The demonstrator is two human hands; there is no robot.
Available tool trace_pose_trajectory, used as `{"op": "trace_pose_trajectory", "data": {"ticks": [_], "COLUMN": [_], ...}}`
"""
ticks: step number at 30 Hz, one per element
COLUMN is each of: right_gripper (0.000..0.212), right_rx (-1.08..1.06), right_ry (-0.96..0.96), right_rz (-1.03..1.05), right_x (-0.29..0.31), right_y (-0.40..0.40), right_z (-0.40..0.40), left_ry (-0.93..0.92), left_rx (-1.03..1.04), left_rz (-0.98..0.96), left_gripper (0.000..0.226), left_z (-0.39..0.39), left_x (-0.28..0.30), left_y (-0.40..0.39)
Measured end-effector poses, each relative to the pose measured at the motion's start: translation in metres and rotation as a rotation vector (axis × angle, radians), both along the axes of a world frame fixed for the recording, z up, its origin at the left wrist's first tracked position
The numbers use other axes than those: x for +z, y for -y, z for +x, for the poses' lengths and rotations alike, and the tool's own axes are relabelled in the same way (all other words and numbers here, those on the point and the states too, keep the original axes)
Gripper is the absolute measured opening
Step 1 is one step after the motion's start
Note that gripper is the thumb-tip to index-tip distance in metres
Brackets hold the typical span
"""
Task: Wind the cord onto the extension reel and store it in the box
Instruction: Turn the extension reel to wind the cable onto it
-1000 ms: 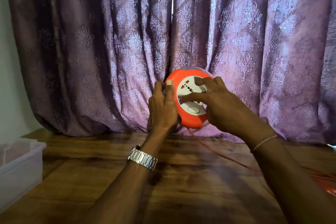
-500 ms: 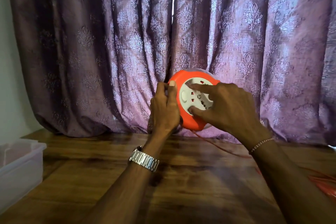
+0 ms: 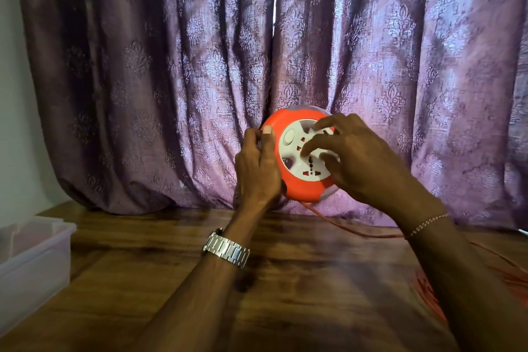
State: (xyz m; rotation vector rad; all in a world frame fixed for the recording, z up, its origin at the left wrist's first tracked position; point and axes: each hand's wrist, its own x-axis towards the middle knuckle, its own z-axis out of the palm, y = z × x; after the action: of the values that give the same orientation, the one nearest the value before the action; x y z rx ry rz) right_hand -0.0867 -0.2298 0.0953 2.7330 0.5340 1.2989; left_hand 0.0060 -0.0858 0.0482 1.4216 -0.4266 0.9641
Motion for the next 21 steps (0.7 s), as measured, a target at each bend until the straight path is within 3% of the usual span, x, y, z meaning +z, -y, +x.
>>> {"op": "trace_pose_trajectory", "data": {"ticks": [4, 10, 16, 21], "right_gripper": [0.072, 0.059, 0.059, 0.065], "right_rx": [-0.02, -0.069, -0.134, -0.209], "right_ry": [-0.142, -0.045, -0.007, 0.082], "right_rz": [-0.049, -0.057, 0.0, 0.278], "right_x": [-0.001, -0.001, -0.005, -0.009], "right_y": [-0.006, -0.01, -0.011, -0.009], "right_z": [-0.003, -0.006, -0.008, -0.003], "left_ry": [-0.019, 0.004, 0.009, 0.006], "left_rx": [-0.006, -0.018, -0.028, -0.052], "left_rz": [-0.018, -0.01, -0.003, 0.013], "left_gripper": [0.034, 0.036, 0.04, 0.034], "left_z": [0.0, -0.004, -0.008, -0.008], "left_x": [0.001, 0.0, 0.001, 0.0], "left_y": [0.0, 0.002, 0.005, 0.005]}}
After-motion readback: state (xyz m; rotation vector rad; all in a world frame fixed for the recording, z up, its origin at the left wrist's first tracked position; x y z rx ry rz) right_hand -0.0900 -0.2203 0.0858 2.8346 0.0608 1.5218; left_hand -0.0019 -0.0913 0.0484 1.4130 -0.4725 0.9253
